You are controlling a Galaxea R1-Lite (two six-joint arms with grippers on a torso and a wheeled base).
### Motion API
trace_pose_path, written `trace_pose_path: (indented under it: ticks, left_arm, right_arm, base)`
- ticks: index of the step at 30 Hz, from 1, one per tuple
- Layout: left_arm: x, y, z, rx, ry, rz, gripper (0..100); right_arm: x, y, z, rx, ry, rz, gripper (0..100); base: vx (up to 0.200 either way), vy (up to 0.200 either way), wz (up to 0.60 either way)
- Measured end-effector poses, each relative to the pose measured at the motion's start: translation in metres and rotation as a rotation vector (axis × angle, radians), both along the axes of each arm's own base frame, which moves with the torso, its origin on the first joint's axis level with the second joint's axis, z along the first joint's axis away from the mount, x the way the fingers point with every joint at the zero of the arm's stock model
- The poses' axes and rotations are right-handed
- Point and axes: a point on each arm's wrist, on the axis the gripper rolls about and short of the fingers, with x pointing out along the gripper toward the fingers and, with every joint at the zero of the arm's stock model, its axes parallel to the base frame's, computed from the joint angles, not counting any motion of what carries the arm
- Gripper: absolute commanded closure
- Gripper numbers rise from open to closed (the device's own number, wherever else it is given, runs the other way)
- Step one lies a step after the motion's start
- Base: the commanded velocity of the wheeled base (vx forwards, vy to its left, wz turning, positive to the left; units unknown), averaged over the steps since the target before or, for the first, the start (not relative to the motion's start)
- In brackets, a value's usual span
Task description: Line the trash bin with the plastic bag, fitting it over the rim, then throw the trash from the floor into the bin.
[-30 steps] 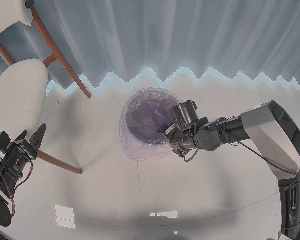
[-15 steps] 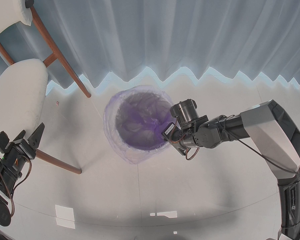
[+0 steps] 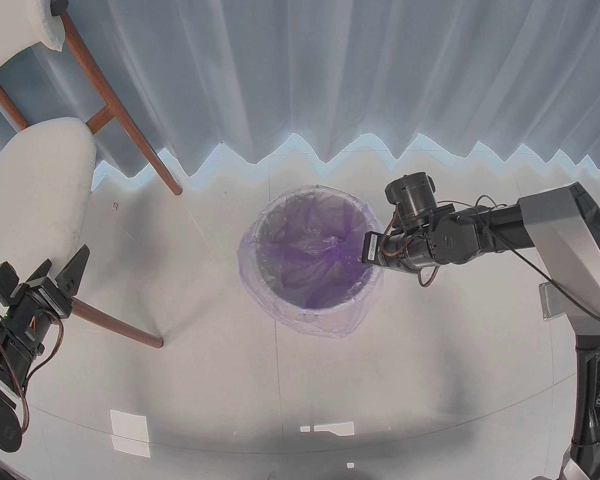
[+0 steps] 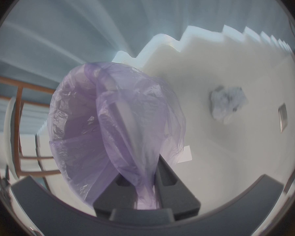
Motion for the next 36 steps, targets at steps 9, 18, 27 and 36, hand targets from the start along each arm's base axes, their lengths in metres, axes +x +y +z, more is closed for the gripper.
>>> trace_pose_path:
  ticks: [9, 18, 27, 36]
  left_arm:
    - [-0.003, 0.0, -0.003, -0.003, 0.013, 0.0, 0]
    - [-0.012, -0.001, -0.005, -0.004, 0.018, -0.008, 0]
    - [-0.014, -0.005, -0.003, -0.004, 0.008, -0.045, 0]
    - [-0.014, -0.013, -0.003, -0.005, 0.009, -0.103, 0]
  right_arm:
    - [0.008, -0.038, 0.006, -0.153, -0.062, 0.275, 100]
    - [0.01, -0.048, 0.0, -0.152, -0.061, 0.337, 100]
    - [0.009, -0.048, 0.005, -0.117, -0.071, 0.33, 0]
    - [-0.009, -0.054, 0.013, -0.102, -0.055, 0.334, 0]
  base:
    - [0.0, 0.0, 0.0]
    - [0.0, 0.0, 0.0]
    - [0.0, 0.0, 0.0]
    - [0.0, 0.0, 0.0]
